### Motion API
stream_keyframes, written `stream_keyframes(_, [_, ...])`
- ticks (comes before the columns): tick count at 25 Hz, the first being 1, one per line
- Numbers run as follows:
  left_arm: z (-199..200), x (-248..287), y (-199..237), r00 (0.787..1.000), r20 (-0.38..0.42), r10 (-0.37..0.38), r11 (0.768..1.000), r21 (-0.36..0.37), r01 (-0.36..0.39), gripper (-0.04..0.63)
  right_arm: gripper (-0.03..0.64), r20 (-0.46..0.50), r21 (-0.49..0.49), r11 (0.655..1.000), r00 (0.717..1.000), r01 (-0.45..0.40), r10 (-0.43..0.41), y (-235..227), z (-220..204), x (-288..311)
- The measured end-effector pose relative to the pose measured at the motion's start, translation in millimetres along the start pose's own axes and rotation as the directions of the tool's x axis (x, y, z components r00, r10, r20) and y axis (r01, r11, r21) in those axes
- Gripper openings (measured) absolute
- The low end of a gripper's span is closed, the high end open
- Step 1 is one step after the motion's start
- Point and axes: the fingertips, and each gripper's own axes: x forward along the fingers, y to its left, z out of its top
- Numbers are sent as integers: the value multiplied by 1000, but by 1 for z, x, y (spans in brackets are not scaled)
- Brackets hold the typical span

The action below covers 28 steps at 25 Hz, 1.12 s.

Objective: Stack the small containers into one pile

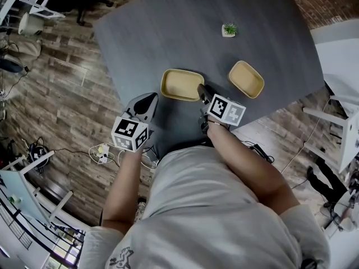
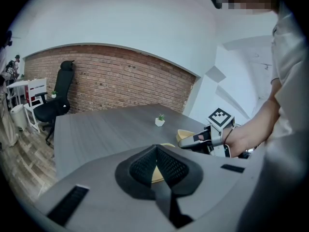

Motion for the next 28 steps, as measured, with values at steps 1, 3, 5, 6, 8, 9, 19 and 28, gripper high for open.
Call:
stream_keyframes(1, [1,0,-1,1000,6,1,1000,1,-1,12,135,2,-8,1000,1000,-1,1,0,1,-1])
stream_keyframes(3, [4,-2,-3,1000,16,4,1000,4,-4,12,135,7,-27,1000,1000,-5,5,1,5,-5])
stream_keyframes(5, [9,-3,-6,1000,26,6,1000,10,-6,12,135,13,-47,999,1000,-9,10,3,9,-10])
stream_keyframes(6, [10,-3,-8,999,32,6,1000,13,-6,12,137,16,-60,998,1000,-11,12,4,12,-12])
stream_keyframes(8, [14,-5,-11,999,44,6,1000,19,-7,12,135,28,-96,995,999,-16,18,8,17,-20])
stream_keyframes(9, [17,-6,-12,999,51,5,1000,21,-6,12,135,35,-121,992,999,-18,23,11,20,-24])
stream_keyframes(19, [38,-15,-33,994,111,-16,998,56,10,11,135,76,-256,966,995,-39,60,30,35,-58])
stream_keyframes(28, [61,-12,-57,986,157,-60,995,83,47,12,132,122,-303,953,990,-24,64,29,56,-87])
